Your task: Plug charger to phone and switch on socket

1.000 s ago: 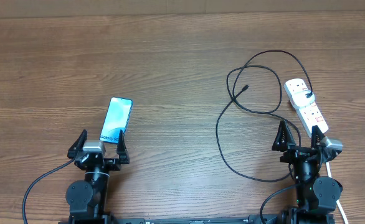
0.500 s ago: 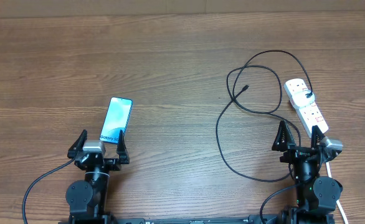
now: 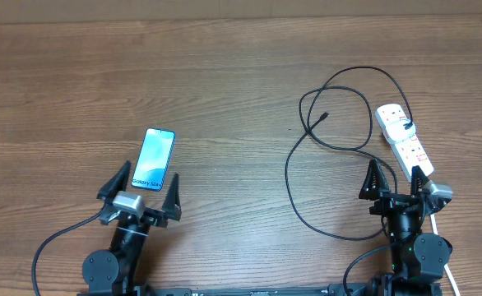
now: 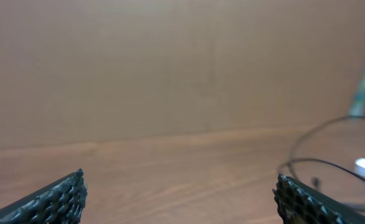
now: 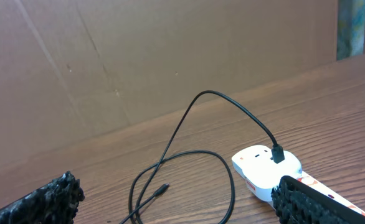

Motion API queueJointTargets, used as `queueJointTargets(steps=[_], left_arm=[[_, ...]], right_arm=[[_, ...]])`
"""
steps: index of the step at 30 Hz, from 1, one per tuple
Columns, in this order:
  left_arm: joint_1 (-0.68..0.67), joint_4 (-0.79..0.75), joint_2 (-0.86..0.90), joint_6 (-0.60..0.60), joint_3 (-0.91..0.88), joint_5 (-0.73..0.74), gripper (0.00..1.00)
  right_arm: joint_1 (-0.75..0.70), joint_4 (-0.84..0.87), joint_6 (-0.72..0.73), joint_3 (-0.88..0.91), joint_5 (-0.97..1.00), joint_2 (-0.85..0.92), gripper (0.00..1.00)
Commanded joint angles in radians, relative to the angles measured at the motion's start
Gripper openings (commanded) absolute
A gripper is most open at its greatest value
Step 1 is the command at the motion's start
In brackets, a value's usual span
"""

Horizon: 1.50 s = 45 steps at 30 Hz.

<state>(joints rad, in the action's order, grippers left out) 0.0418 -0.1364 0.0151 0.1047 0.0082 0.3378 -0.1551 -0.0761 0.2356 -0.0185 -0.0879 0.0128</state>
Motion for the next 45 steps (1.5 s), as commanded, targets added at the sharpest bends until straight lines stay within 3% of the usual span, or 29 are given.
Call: queueJointTargets(steps=[1, 5, 8, 13, 18, 23, 28, 34, 39, 45], left_arm=[[0.003, -0.001, -0.011, 0.063, -0.003, 0.109, 0.99], [0.004, -0.127, -0.011, 0.14, -0.002, 0.102, 0.99], [0.004, -0.204, -0.011, 0.201, 0.018, 0.013, 1.0], [0.004, -0.119, -0.001, 0.206, 0.171, -0.087, 1.0], [0.004, 0.135, 0.099, 0.111, 0.428, -0.087, 1.0], [0.004, 0.407, 0.306, 0.097, 0.733, -0.087, 0.99], [0.004, 0.661, 0.562, 0.096, 1.054, -0.089, 1.0], [0.003, 1.082, 0.925, 0.058, 1.504, -0.102, 1.0], [0.003, 1.483, 1.236, -0.069, 1.894, -0.107, 1.0], [0.003, 1.676, 1.403, -0.109, 2.021, -0.2, 1.0]], right_arm=[[-0.002, 0.002, 0.0, 0.011, 0.008, -0.01, 1.0], [-0.002, 0.002, 0.0, 0.011, 0.008, -0.01, 1.0], [-0.002, 0.002, 0.0, 0.011, 0.009, -0.01, 1.0], [-0.002, 0.002, 0.0, 0.011, 0.008, -0.01, 1.0], [-0.002, 0.002, 0.0, 0.011, 0.008, -0.01, 1.0], [-0.002, 0.002, 0.0, 0.011, 0.008, -0.01, 1.0], [-0.002, 0.002, 0.0, 0.011, 0.008, -0.01, 1.0], [-0.002, 0.002, 0.0, 0.011, 0.009, -0.01, 1.0], [-0.002, 0.002, 0.0, 0.011, 0.008, -0.01, 1.0], [-0.002, 0.002, 0.0, 0.011, 0.009, -0.01, 1.0]])
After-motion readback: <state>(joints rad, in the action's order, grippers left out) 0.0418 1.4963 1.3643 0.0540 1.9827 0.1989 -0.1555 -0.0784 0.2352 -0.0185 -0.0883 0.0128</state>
